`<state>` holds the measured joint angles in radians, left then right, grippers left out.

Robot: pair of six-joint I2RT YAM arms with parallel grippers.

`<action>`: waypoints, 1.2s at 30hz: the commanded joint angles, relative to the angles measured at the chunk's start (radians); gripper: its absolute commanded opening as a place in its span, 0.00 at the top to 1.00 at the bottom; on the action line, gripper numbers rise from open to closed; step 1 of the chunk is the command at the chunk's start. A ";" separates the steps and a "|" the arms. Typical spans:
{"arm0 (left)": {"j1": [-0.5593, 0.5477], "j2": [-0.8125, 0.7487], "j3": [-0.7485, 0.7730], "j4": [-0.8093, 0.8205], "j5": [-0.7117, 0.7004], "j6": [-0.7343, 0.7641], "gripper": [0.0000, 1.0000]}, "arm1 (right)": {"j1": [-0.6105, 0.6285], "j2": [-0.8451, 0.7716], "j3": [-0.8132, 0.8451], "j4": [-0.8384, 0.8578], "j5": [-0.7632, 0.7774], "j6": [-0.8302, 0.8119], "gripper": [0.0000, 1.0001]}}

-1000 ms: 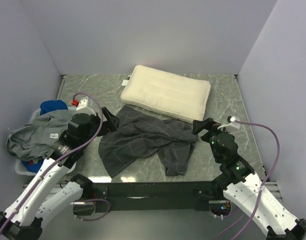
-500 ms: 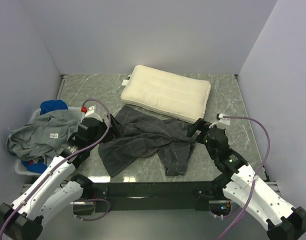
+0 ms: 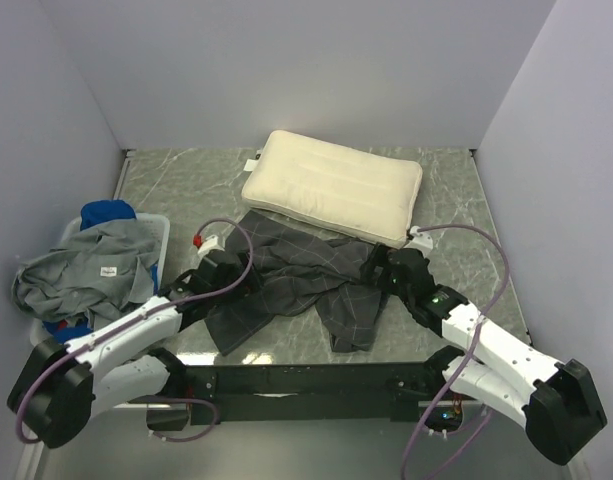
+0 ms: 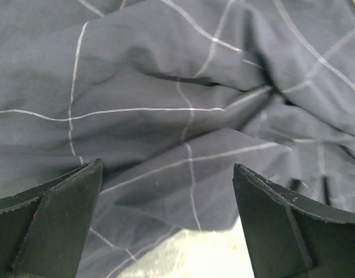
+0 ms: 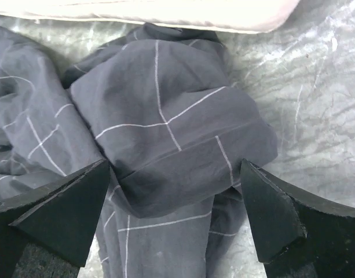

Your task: Put the pillow into the pillowcase

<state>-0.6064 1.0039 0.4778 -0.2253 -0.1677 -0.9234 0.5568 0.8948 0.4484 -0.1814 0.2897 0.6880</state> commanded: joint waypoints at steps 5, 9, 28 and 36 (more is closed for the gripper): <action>-0.087 0.056 -0.002 -0.067 -0.271 -0.236 0.01 | 0.023 -0.158 0.006 -0.085 0.045 0.062 0.02; -0.110 -0.040 -0.048 -0.160 -0.351 -0.383 0.01 | 0.023 -0.256 -0.045 -0.161 -0.085 0.125 0.03; -0.128 0.070 0.020 -0.157 -0.415 -0.394 0.79 | 0.040 -0.246 -0.223 -0.058 -0.325 0.279 0.36; 0.143 -0.048 0.410 -0.257 -0.420 -0.123 0.99 | 0.041 -0.186 0.092 -0.286 -0.034 0.118 1.00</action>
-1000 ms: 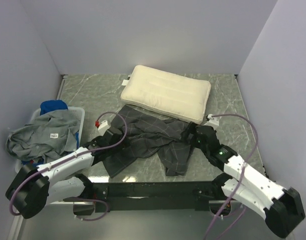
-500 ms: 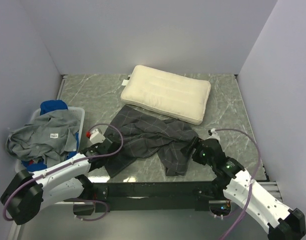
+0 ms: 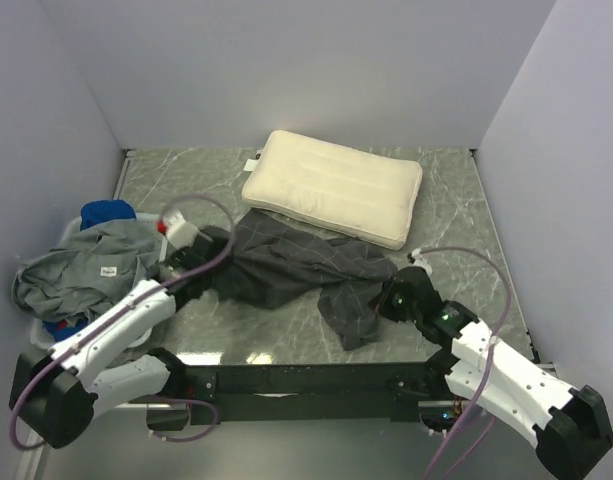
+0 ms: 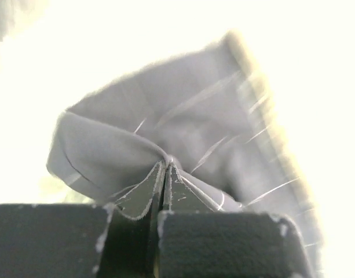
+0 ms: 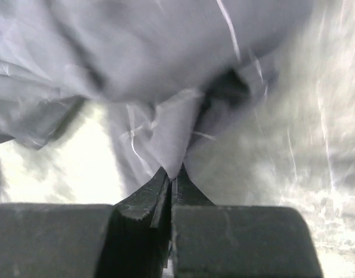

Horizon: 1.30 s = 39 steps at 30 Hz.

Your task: Put the pillow into the pillowcase

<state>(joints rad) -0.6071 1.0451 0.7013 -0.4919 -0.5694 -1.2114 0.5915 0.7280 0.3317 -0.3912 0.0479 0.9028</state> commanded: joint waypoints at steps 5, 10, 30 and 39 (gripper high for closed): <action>0.345 -0.039 0.465 0.004 0.060 0.291 0.99 | -0.001 -0.016 0.441 -0.205 0.392 -0.183 1.00; 0.446 0.088 0.806 -0.004 0.132 0.357 0.99 | -0.083 0.092 0.648 -0.235 0.469 -0.286 0.97; 0.586 0.191 0.995 -0.086 0.344 0.394 0.99 | -0.323 0.162 0.984 -0.258 0.282 -0.366 0.93; 0.772 -0.042 0.525 -0.057 0.433 0.360 0.95 | -0.321 -0.021 0.404 -0.085 0.011 -0.251 0.64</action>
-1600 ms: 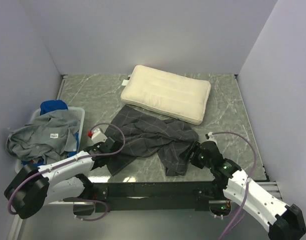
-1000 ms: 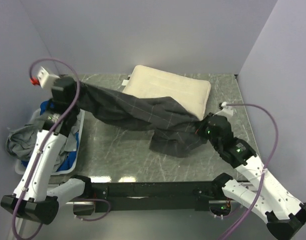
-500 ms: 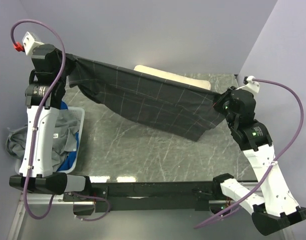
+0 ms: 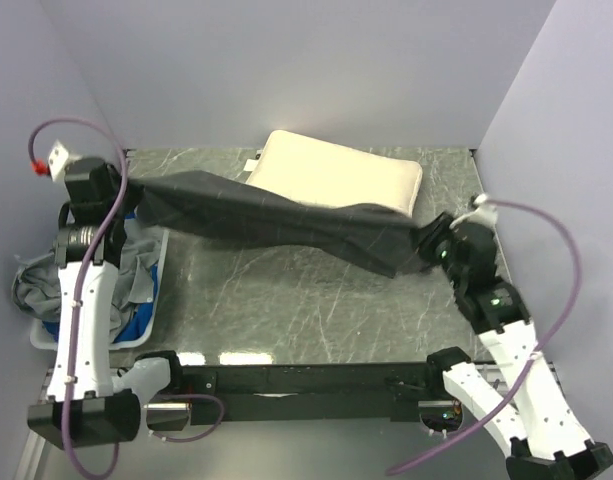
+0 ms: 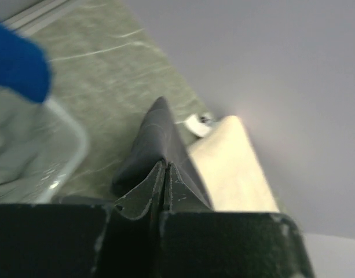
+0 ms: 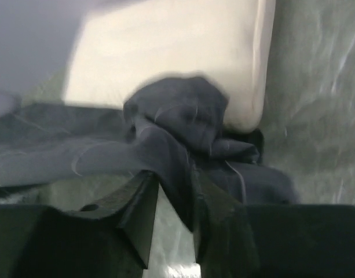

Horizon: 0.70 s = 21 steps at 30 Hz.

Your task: Put the pillow into the pillowcase

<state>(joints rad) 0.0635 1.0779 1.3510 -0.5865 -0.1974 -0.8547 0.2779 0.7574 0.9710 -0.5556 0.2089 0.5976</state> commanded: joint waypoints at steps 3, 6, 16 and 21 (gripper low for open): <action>0.111 -0.095 -0.231 0.046 0.125 0.032 0.60 | -0.006 -0.081 -0.431 0.167 -0.204 0.093 0.42; 0.107 -0.137 -0.361 0.170 0.278 0.057 0.27 | -0.005 -0.115 -0.499 0.201 -0.178 0.110 0.25; -0.479 -0.026 -0.388 0.257 0.102 0.098 0.09 | -0.022 0.005 -0.428 0.253 0.009 0.113 0.23; -0.760 0.176 -0.345 0.322 0.052 0.126 0.14 | -0.066 0.129 -0.404 0.381 -0.035 0.108 0.27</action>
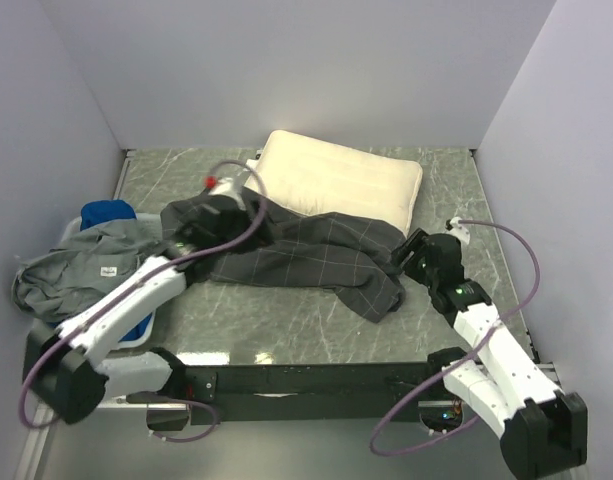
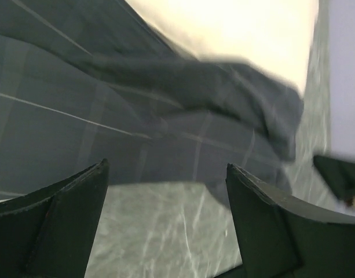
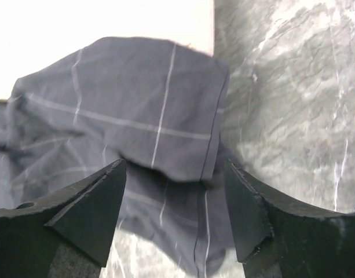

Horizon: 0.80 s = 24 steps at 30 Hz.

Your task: Put the pillow into the pillowcase

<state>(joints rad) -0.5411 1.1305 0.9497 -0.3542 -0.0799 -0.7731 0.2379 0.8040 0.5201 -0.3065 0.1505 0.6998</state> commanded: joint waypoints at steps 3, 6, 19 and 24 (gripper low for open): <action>-0.334 0.257 0.124 0.119 -0.125 0.087 0.14 | -0.031 0.135 0.061 0.122 0.004 -0.002 0.27; -0.500 0.403 0.211 0.149 -0.230 0.155 0.08 | -0.038 0.116 0.017 0.153 0.009 0.010 0.23; -0.743 0.787 0.420 0.271 -0.362 0.167 0.02 | -0.215 0.176 -0.011 0.211 -0.253 0.021 0.22; -0.763 0.839 0.393 0.395 -0.342 0.140 0.02 | -0.232 0.181 -0.038 0.245 -0.302 0.029 0.22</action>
<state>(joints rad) -1.2865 1.9511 1.3453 -0.1127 -0.4091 -0.6075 0.0193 0.9791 0.4995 -0.1226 -0.0803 0.7185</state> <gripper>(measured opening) 0.980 0.781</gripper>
